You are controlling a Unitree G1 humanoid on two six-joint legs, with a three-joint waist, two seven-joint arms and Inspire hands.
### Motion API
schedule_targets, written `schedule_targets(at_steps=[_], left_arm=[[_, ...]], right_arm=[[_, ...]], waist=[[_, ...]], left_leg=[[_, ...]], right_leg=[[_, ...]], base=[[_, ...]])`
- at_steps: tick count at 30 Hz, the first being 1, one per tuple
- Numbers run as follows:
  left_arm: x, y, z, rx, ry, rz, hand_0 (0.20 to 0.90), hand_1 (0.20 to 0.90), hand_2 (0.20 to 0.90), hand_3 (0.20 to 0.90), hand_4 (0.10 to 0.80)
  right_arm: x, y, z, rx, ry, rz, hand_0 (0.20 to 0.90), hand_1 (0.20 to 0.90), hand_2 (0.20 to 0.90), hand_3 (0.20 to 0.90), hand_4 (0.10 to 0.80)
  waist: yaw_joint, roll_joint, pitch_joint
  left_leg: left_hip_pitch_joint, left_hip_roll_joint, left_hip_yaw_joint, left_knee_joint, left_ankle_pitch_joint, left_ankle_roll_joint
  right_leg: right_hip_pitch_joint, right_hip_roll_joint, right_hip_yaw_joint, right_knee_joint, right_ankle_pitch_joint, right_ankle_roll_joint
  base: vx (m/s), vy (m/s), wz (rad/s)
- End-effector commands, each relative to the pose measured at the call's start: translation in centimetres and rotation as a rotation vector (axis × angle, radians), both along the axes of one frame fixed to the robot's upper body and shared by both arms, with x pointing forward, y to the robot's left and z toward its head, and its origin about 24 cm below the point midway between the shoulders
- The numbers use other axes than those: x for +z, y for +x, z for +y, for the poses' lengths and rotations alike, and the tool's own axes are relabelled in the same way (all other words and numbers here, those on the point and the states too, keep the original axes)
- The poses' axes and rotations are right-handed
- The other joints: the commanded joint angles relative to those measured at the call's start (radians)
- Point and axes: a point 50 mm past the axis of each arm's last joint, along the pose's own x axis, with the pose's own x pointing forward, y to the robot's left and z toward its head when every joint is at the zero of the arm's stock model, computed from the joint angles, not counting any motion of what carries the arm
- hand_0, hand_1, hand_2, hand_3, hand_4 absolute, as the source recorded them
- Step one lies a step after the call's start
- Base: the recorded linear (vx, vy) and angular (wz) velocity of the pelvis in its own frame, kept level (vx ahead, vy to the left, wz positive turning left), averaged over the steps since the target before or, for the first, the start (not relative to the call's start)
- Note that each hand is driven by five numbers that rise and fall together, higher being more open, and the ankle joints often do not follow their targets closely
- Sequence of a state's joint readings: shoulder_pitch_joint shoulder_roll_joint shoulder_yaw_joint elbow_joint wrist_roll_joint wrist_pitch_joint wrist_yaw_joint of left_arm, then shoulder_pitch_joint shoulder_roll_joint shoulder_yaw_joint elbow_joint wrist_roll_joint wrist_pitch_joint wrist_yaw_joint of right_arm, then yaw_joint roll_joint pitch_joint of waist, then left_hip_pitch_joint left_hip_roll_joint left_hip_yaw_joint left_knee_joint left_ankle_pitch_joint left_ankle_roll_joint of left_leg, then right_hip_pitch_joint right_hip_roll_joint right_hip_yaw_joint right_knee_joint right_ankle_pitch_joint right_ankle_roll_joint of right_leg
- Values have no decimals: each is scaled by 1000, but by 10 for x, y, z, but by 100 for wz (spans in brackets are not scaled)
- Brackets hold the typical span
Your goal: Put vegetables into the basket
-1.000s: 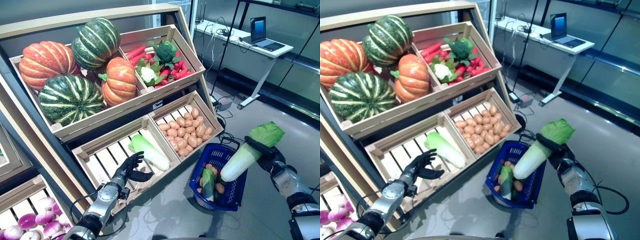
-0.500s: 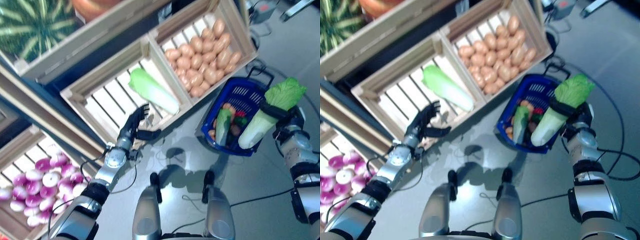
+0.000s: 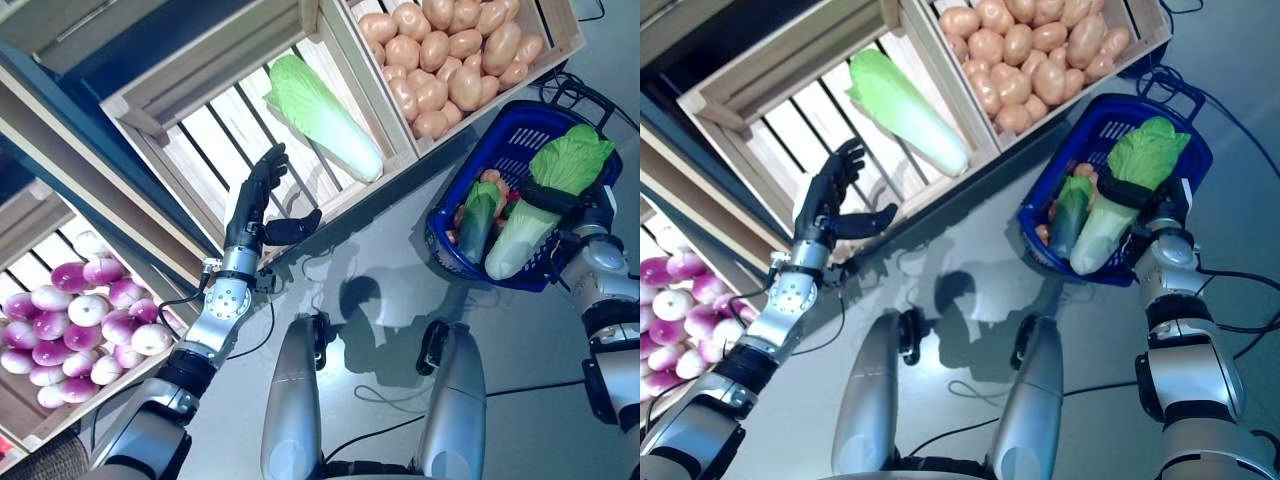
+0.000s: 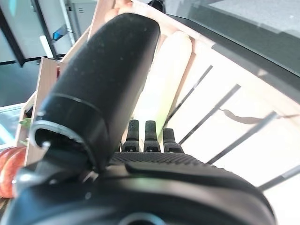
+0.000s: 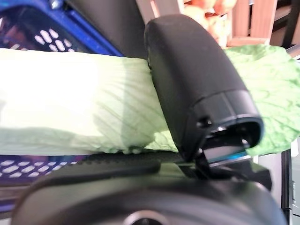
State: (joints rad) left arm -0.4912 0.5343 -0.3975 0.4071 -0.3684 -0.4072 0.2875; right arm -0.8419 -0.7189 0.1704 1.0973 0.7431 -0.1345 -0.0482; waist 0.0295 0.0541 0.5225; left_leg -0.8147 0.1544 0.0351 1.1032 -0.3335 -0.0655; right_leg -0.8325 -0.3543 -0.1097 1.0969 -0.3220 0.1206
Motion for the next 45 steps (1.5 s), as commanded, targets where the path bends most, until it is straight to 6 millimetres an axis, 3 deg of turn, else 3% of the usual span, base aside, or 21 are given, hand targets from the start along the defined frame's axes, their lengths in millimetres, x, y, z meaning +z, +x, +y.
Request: schedule_targets(at_steps=[1,10,14,22,24,29,35,36,37,39,40,43,45], left_arm=[[62,-5,-12,-97,-45,-311,900,900,900,900,800],[70,-1,-8,-92,-12,-328,900,900,900,900,800],[80,-3,-5,-42,113,-404,900,900,900,900,800],[114,12,26,214,317,-476,900,900,900,900,800],[126,17,38,288,357,-495,900,900,900,900,800],[134,23,52,372,457,-483,900,900,900,900,800],[138,24,55,452,765,-557,900,900,900,900,800],[141,26,59,483,894,-563,900,900,900,900,800],[142,27,59,484,897,-567,900,900,900,900,800],[146,31,63,500,1013,-554,900,900,900,900,800],[145,32,64,502,1034,-548,900,900,900,900,800],[150,46,66,513,1299,-452,900,900,900,900,800],[150,49,67,517,1344,-415,900,900,900,900,800]], right_arm=[[57,-5,-27,-115,-73,-158,900,900,900,900,800],[51,-5,-28,-121,-78,-110,900,900,900,900,800],[51,-8,-32,-117,-84,-105,900,900,900,900,800],[56,-9,-35,-142,-115,-105,900,900,900,900,800],[64,-9,-36,-170,-143,-138,900,900,900,900,800],[84,-8,-32,-229,-200,-214,900,900,900,900,800],[104,-6,-27,-194,-216,-265,900,900,900,900,800],[109,-4,-24,-153,-233,-266,900,900,900,900,800],[110,-4,-24,-151,-233,-268,900,900,900,900,800],[113,-1,-20,-115,-253,-260,900,900,900,900,800],[113,0,-20,-110,-256,-258,900,900,900,900,800],[118,4,-14,-59,-281,-252,900,900,900,900,800],[119,5,-13,-54,-280,-249,900,900,900,900,800]], waist=[[5,3,-27],[5,-9,-19],[3,-13,-18],[-18,-18,-28],[-27,-18,-35],[-36,-18,-50],[-41,-20,-65],[-43,-18,-71],[-43,-19,-70],[-48,-20,-74],[-49,-18,-75],[-67,-15,-75],[-72,-13,-73]], left_leg=[[61,-2,15,14,-97,1],[81,-1,18,-39,-46,5],[103,11,24,-56,-41,4],[124,37,34,-67,-31,-5],[136,45,40,-83,-25,-9],[159,55,48,-114,-18,-17],[171,66,53,-136,-14,-24],[176,71,50,-120,-46,-34],[166,71,55,-133,-17,-27],[155,76,54,-123,-19,-29],[161,78,50,-107,-49,-36],[126,87,50,-80,-61,-38],[116,89,50,-75,-63,-40]], right_leg=[[78,13,-9,4,-23,-59],[89,22,-15,-50,31,-58],[107,22,-15,-65,37,-53],[118,22,-6,-65,36,-46],[126,20,-3,-73,39,-42],[143,20,2,-95,41,-35],[152,17,7,-113,45,-27],[155,15,14,-97,18,-15],[147,14,9,-113,45,-24],[135,11,12,-108,45,-22],[140,11,17,-91,18,-12],[106,9,28,-75,12,-5],[97,10,32,-72,11,-2]], base=[[-24,-27,4],[-27,0,0],[18,4,-3],[27,27,-3],[38,52,-4],[32,48,-4],[29,19,-2],[0,0,0],[19,33,-4],[3,33,-14],[60,64,-13],[-10,88,-7],[-27,71,-6]])
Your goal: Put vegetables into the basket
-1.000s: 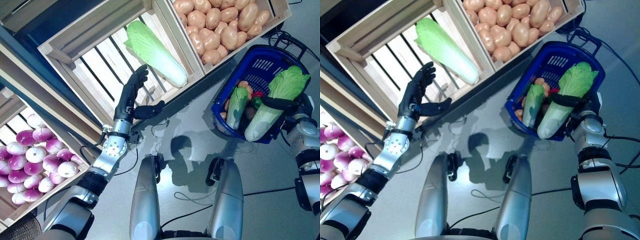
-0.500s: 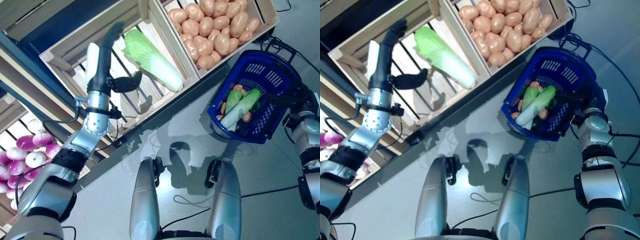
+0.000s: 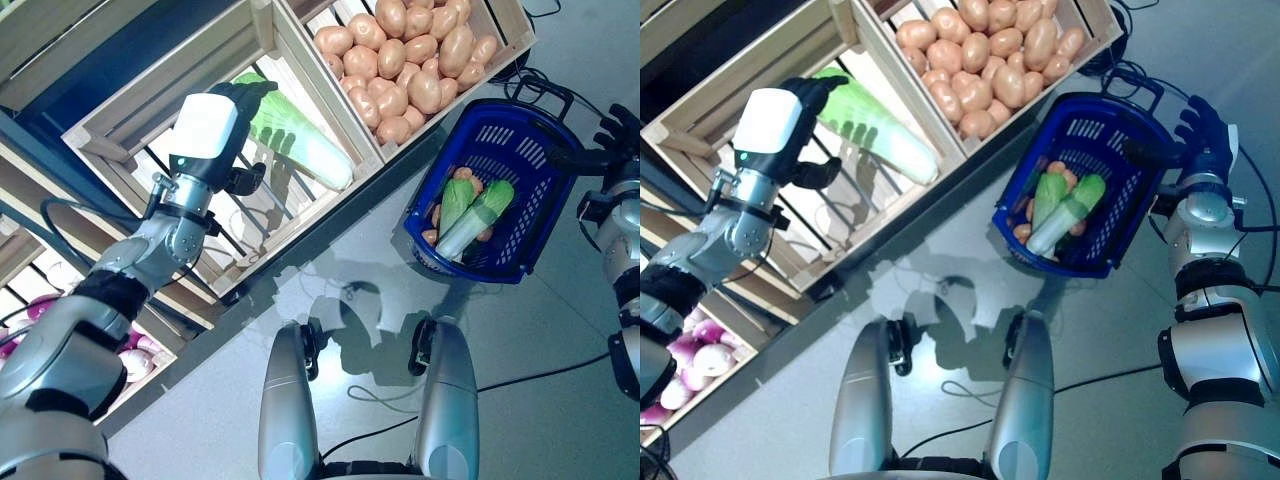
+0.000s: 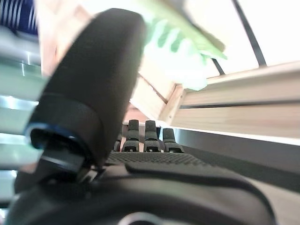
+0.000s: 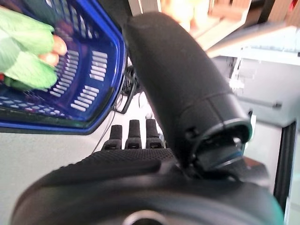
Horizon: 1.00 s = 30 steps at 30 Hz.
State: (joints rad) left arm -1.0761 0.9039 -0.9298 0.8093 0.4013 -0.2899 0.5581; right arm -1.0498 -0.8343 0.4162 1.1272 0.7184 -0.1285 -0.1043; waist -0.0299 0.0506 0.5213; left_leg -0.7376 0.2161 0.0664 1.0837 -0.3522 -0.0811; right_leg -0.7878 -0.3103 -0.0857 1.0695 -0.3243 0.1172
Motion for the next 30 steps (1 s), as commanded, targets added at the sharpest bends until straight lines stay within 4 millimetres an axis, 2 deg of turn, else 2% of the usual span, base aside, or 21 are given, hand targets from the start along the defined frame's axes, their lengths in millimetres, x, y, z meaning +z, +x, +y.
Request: schedule_targets(at_steps=[1,14,26,30], left_arm=[[55,3,17,110,41,-140,900,900,900,900,800],[79,16,11,206,205,-167,900,900,900,900,800],[98,18,-9,180,335,-281,900,900,900,900,800],[103,16,-19,116,408,-377,900,900,900,900,800]], right_arm=[[47,-8,-11,-5,-29,-193,900,900,900,900,800],[53,-6,-12,6,-23,-180,900,900,900,900,800],[58,-1,-4,57,19,-205,900,900,900,900,800],[56,0,-1,71,21,-207,900,900,900,900,800]], waist=[[-17,-8,-70],[-55,-18,-27],[-70,-24,-2],[-76,-26,-2]], left_leg=[[29,30,18,-48,-47,-25],[-103,53,18,40,-63,-43],[-211,74,16,124,-89,-55],[-242,78,10,144,-98,-57]], right_leg=[[44,-34,12,-42,13,3],[-69,-37,41,-13,39,31],[-162,-56,50,32,47,46],[-193,-60,58,44,50,51]], base=[[-23,85,-6],[-44,38,-8],[-38,0,-4],[-26,-9,-3]])
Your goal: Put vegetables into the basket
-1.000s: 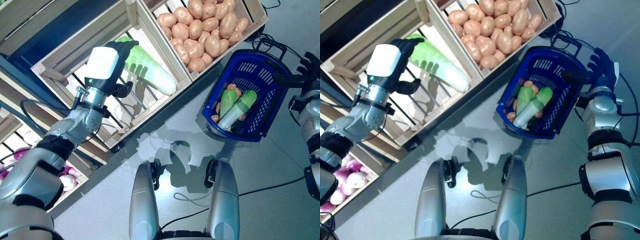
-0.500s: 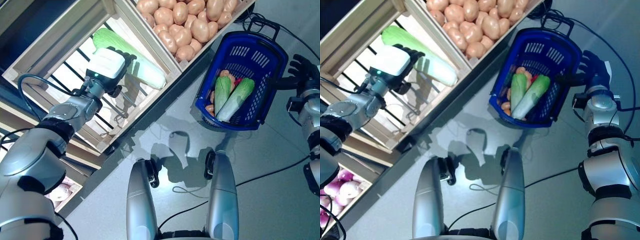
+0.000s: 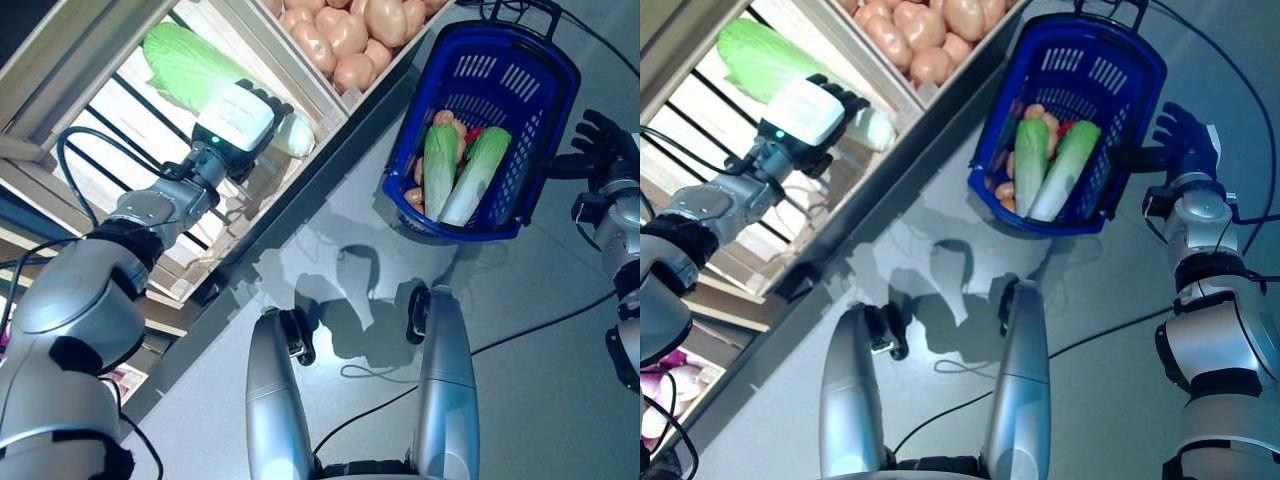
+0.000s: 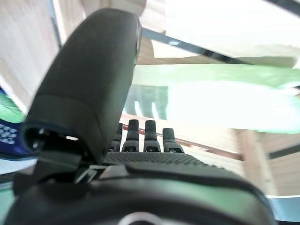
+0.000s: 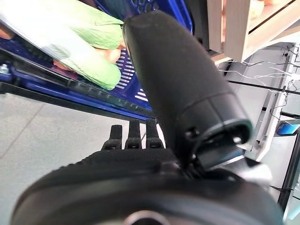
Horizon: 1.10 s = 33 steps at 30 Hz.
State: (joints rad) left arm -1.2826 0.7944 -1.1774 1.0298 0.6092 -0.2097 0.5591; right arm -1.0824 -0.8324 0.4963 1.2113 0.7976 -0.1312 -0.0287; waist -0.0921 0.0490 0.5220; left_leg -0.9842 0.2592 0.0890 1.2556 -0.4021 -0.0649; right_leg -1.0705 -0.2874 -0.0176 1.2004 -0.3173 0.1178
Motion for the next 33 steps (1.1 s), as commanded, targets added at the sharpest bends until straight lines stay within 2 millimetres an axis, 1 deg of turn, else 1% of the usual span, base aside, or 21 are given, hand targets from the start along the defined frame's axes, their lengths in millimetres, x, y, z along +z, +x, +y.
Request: schedule_targets(at_steps=[1,3,5,13,18,21,26,33], left_arm=[[94,-8,-4,-50,53,-374,900,900,900,900,800],[94,-8,-9,-86,67,-377,900,900,900,900,800],[92,-8,-9,-78,75,-353,900,900,900,900,800],[88,0,-3,61,82,-267,900,900,900,900,800],[88,6,5,205,-12,-188,900,900,900,900,800],[92,7,10,273,-55,-158,900,900,900,900,800],[100,7,17,344,-86,-154,900,900,900,900,800],[103,5,28,391,-97,-151,900,900,900,900,800]], right_arm=[[62,-1,2,36,-1,-256,900,900,900,900,800],[59,-1,2,46,6,-251,900,900,900,900,800],[58,-1,1,46,9,-252,900,900,900,900,800],[62,1,5,59,15,-263,900,900,900,900,800],[63,4,11,97,6,-264,900,900,900,900,800],[68,4,15,132,-1,-274,900,900,900,900,800],[68,3,17,172,18,-290,900,900,900,900,800],[66,0,15,199,32,-306,900,900,900,900,800]], waist=[[-15,-25,-2],[-16,-26,-2],[-17,-26,-2],[-21,-29,-2],[-28,-36,-2],[-34,-43,-2],[-45,-54,-2],[-56,-64,-4]], left_leg=[[1,36,-13,-27,-49,-74],[-2,40,-12,-26,-50,-74],[-7,41,-13,-21,-52,-76],[-46,55,-24,9,-55,-79],[-93,64,-37,45,-59,-76],[-133,74,-48,84,-68,-77],[-191,88,-63,142,-85,-71],[-244,110,-84,200,-99,-69]], right_leg=[[87,-84,-10,-88,44,51],[84,-88,-11,-90,47,53],[81,-88,-10,-89,47,54],[48,-92,3,-61,44,57],[7,-93,15,-24,37,58],[-29,-96,23,2,34,57],[-89,-100,36,45,34,54],[-150,-110,50,103,26,47]], base=[[0,0,0],[-6,3,-2],[-4,3,-2],[0,0,0],[0,0,0],[0,0,0],[3,1,-4],[15,8,-6]])
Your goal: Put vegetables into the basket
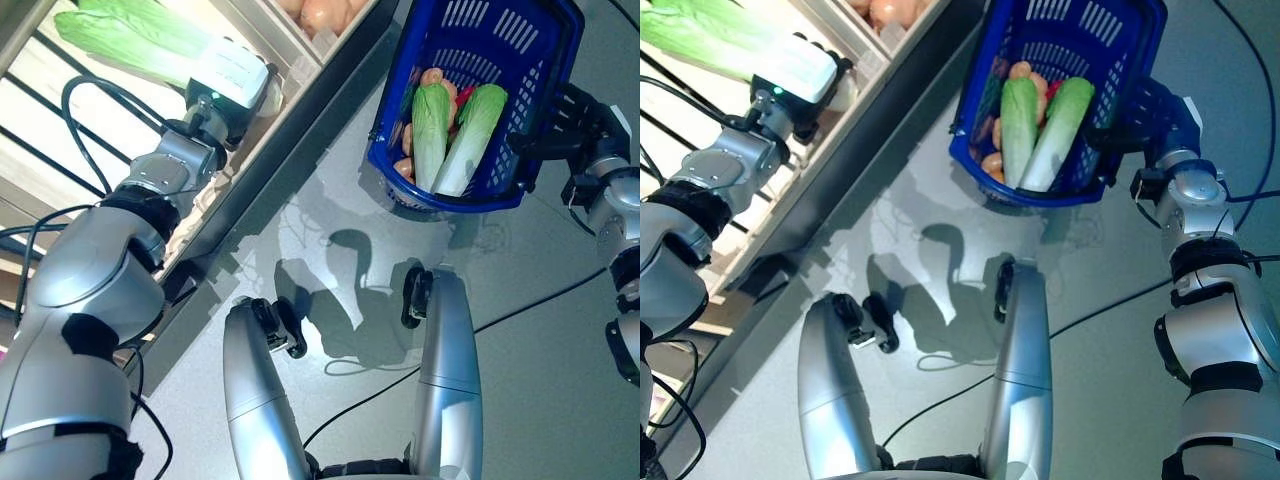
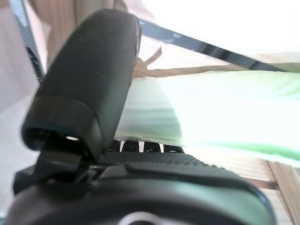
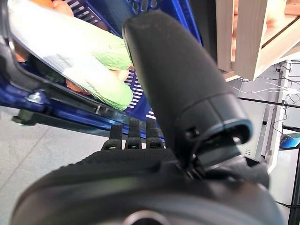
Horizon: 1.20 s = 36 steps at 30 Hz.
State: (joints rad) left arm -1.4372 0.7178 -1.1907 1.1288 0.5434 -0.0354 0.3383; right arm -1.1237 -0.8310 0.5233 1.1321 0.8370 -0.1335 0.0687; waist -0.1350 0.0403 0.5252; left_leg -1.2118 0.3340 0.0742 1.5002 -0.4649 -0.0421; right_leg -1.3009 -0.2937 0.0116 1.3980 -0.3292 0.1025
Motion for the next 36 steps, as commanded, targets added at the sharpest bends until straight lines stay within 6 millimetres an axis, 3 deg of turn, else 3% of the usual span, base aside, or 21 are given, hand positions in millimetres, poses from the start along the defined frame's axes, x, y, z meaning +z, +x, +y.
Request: schedule_targets(at_steps=[1,5,6,7,17,21,28,36], left_arm=[[55,-11,35,166,-52,-141,900,900,900,900,800],[50,-10,43,215,-59,-105,900,900,900,900,800],[48,-10,45,227,-62,-96,338,338,338,338,425],[44,-10,47,239,-70,-73,300,300,300,300,400],[33,-11,50,178,-89,-70,300,300,300,300,400],[22,-11,49,148,-95,-56,300,300,300,300,400],[-1,-13,54,95,-138,-35,300,300,300,300,400],[-30,-24,67,7,-319,-96,300,300,300,300,400]], right_arm=[[43,-11,-10,25,77,-246,900,900,900,900,800],[40,-11,-9,44,96,-255,900,900,900,900,800],[39,-11,-8,53,95,-255,900,900,900,900,800],[37,-10,-5,62,98,-252,900,900,900,900,800],[28,-5,7,100,107,-230,900,900,900,900,800],[23,-2,11,116,124,-216,900,900,900,900,800],[2,0,20,165,158,-192,900,900,900,900,800],[-31,-4,25,175,198,-133,900,900,900,900,800]], waist=[[-15,-57,-12],[-17,-57,-23],[-18,-57,-26],[-17,-55,-32],[-14,-49,-66],[-14,-49,-87],[-6,-42,-143],[24,-44,-215]], left_leg=[[-29,39,-73,-30,-41,-90],[-46,45,-81,-9,-50,-91],[-46,46,-82,-7,-52,-90],[-42,46,-81,-6,-55,-88],[34,39,-55,-56,-47,-76],[119,36,-29,-119,-27,-71],[319,25,31,-284,24,-66],[542,-7,63,-494,86,-66]], right_leg=[[68,-107,25,-80,32,60],[50,-112,32,-56,21,56],[50,-113,33,-54,19,55],[51,-116,33,-48,14,53],[116,-116,8,-79,13,45],[209,-107,-19,-137,13,39],[407,-90,-57,-281,23,30],[612,-78,-100,-431,36,14]], base=[[28,-4,-4],[0,0,0],[0,0,0],[0,0,0],[19,1,1],[60,-13,3],[75,-12,-1],[71,-23,-2]])
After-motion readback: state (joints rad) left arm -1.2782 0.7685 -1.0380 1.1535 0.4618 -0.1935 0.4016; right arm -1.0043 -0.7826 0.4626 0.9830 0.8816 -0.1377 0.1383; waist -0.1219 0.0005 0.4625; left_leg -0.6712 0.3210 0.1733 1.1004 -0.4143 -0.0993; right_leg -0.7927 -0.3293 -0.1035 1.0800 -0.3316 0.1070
